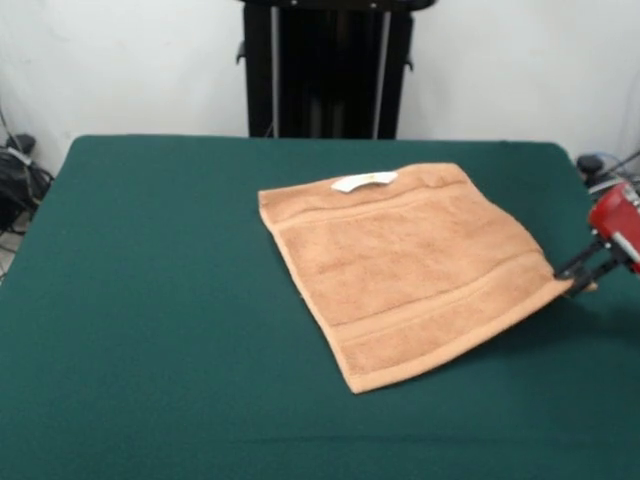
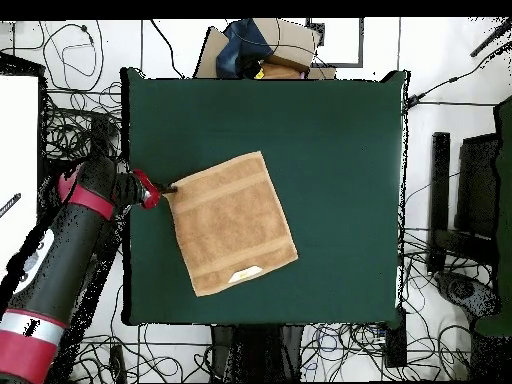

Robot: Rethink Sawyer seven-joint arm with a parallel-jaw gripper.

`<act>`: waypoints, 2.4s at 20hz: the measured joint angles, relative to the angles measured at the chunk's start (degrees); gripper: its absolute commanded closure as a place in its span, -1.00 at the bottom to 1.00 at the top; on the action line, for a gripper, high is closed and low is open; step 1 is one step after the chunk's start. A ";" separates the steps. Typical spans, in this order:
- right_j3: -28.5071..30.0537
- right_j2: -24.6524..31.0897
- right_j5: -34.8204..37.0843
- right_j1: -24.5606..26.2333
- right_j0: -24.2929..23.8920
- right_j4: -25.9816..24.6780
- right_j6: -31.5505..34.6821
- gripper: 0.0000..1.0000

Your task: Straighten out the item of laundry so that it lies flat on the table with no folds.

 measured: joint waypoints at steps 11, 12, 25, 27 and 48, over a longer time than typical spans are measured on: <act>0.22 10.18 -6.86 -4.60 -4.57 1.38 0.00 1.00; 0.57 12.36 -8.72 -5.16 -5.26 1.32 0.00 1.00; 7.86 25.37 -28.28 -10.24 -9.49 -1.05 0.00 1.00; 8.09 25.41 -28.60 -10.43 -9.33 -1.94 0.00 1.00; 8.44 25.73 -28.90 -11.77 -9.02 -8.67 0.00 -1.00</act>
